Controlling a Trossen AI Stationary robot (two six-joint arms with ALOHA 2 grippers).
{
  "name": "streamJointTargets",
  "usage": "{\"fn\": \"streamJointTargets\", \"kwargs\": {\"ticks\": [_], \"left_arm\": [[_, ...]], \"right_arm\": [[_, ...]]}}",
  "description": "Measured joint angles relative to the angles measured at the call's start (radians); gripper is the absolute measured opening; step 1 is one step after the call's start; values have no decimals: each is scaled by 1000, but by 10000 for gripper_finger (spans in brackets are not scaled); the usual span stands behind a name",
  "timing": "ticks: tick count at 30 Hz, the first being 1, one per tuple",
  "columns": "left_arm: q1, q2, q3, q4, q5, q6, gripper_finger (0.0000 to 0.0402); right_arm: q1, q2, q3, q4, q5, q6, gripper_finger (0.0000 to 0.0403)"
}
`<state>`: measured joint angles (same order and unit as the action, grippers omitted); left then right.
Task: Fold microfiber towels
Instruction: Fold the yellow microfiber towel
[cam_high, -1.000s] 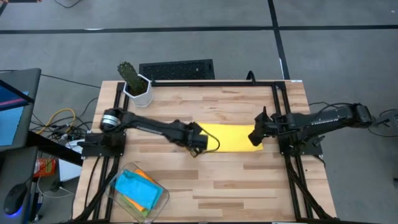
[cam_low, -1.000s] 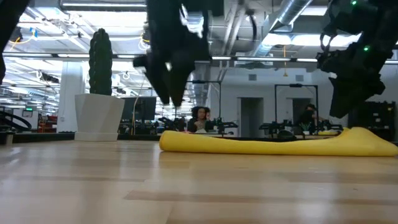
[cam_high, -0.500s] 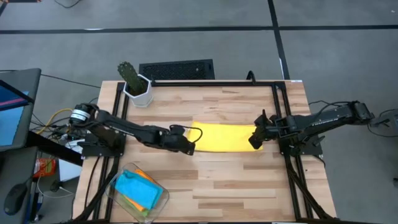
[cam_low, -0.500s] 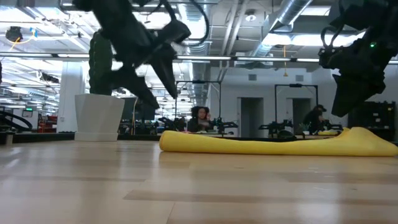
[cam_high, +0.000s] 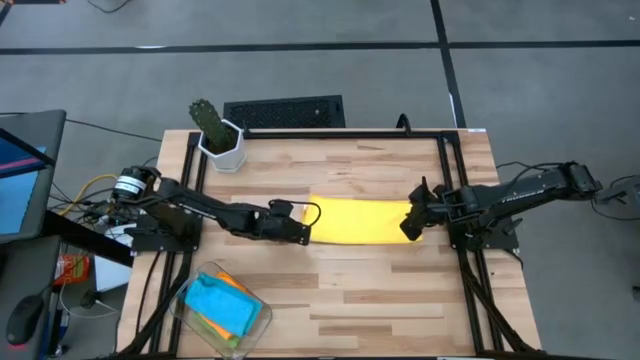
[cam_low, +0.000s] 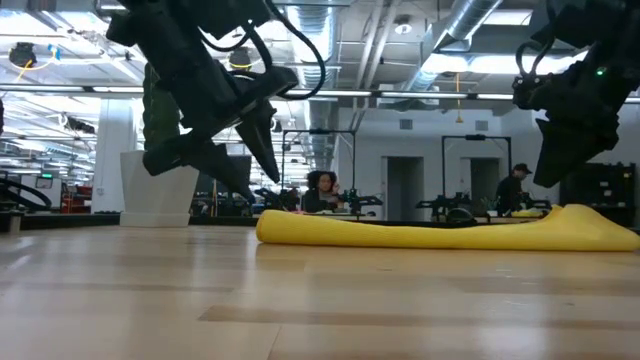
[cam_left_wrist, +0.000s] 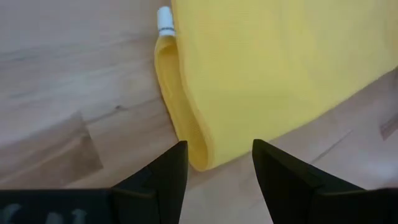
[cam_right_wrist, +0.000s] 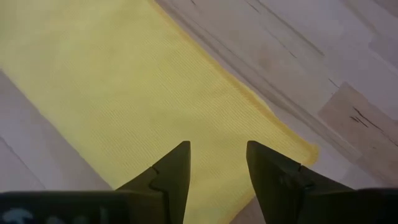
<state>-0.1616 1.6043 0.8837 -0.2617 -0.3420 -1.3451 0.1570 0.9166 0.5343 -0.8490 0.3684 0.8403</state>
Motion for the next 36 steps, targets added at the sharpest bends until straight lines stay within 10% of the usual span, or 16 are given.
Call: {"fn": "streamJointTargets", "kwargs": {"ticks": [22,36], "left_arm": [[11,103,1,105,65,3,169],[12,102,5,146,78,24,13]], "right_arm": [[0,0,1,-2,0,-3,177],[0,0,1,-16,-3,-9,177]]}}
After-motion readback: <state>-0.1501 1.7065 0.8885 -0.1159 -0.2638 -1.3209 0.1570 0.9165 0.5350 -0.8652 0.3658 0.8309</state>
